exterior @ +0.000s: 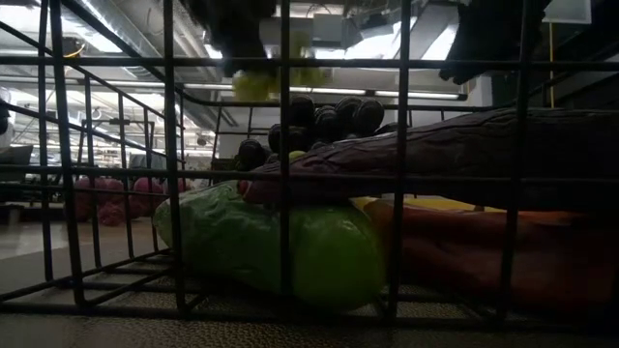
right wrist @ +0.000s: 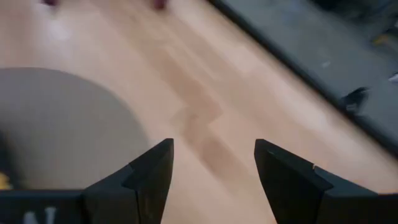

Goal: Build produce basket
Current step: Put the green grapes into the wire basket, then put the starfruit into the wire basket, then put the orange chili pepper into the wire basket

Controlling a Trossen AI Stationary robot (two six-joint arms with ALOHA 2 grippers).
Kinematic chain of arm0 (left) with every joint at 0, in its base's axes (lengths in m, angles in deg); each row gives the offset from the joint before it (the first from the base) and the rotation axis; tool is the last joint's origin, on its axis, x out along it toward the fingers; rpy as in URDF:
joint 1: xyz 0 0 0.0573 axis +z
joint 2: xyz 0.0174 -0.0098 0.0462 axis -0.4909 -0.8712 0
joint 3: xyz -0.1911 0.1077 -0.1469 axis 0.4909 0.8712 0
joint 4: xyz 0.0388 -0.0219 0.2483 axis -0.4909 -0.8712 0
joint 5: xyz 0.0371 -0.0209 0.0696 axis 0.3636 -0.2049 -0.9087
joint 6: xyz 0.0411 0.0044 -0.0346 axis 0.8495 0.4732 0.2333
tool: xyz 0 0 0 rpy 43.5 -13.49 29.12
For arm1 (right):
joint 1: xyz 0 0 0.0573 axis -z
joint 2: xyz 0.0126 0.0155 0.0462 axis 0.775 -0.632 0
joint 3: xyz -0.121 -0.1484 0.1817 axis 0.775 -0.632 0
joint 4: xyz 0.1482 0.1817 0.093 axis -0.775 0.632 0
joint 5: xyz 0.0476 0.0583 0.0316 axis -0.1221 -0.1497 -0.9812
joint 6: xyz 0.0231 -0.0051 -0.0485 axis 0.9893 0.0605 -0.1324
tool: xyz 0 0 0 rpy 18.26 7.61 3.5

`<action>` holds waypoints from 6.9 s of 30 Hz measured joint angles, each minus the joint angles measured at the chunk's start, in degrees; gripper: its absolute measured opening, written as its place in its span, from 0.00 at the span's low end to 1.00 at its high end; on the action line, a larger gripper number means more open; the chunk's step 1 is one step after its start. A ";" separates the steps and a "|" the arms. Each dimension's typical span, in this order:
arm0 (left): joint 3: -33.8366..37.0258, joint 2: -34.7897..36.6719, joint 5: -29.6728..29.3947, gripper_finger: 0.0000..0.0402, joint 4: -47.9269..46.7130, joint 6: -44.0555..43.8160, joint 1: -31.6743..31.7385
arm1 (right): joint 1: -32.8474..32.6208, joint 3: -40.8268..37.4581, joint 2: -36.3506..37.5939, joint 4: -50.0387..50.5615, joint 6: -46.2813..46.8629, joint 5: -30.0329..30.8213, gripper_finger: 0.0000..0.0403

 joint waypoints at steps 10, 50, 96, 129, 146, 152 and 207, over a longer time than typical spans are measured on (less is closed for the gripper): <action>-0.03 -3.28 5.76 0.04 12.25 -5.87 -17.96 | 1.18 0.00 3.98 17.69 13.25 2.99 0.56; -0.07 -7.80 8.34 0.42 22.58 -21.44 -24.09 | 1.11 0.00 6.64 16.11 14.92 1.49 0.56; -0.04 10.38 -20.54 0.42 -14.06 -14.62 -12.92 | 37.04 -19.08 6.29 10.28 11.36 -27.72 0.56; -0.04 10.38 -20.55 0.42 -14.06 -14.72 -12.95 | 48.02 -28.15 6.39 -12.05 -4.75 -26.43 0.18; -0.04 10.36 -20.54 0.42 -14.06 -14.70 -12.95 | 34.76 -5.60 6.43 -13.23 -23.47 -29.05 0.06; -0.04 10.36 -20.54 0.42 -14.05 -14.70 -12.95 | 23.86 -0.25 6.45 -18.97 -26.39 -31.44 0.07; -0.04 10.36 -20.55 0.42 -14.08 -14.32 -12.92 | 12.90 0.00 3.54 -15.60 -14.40 -25.09 0.40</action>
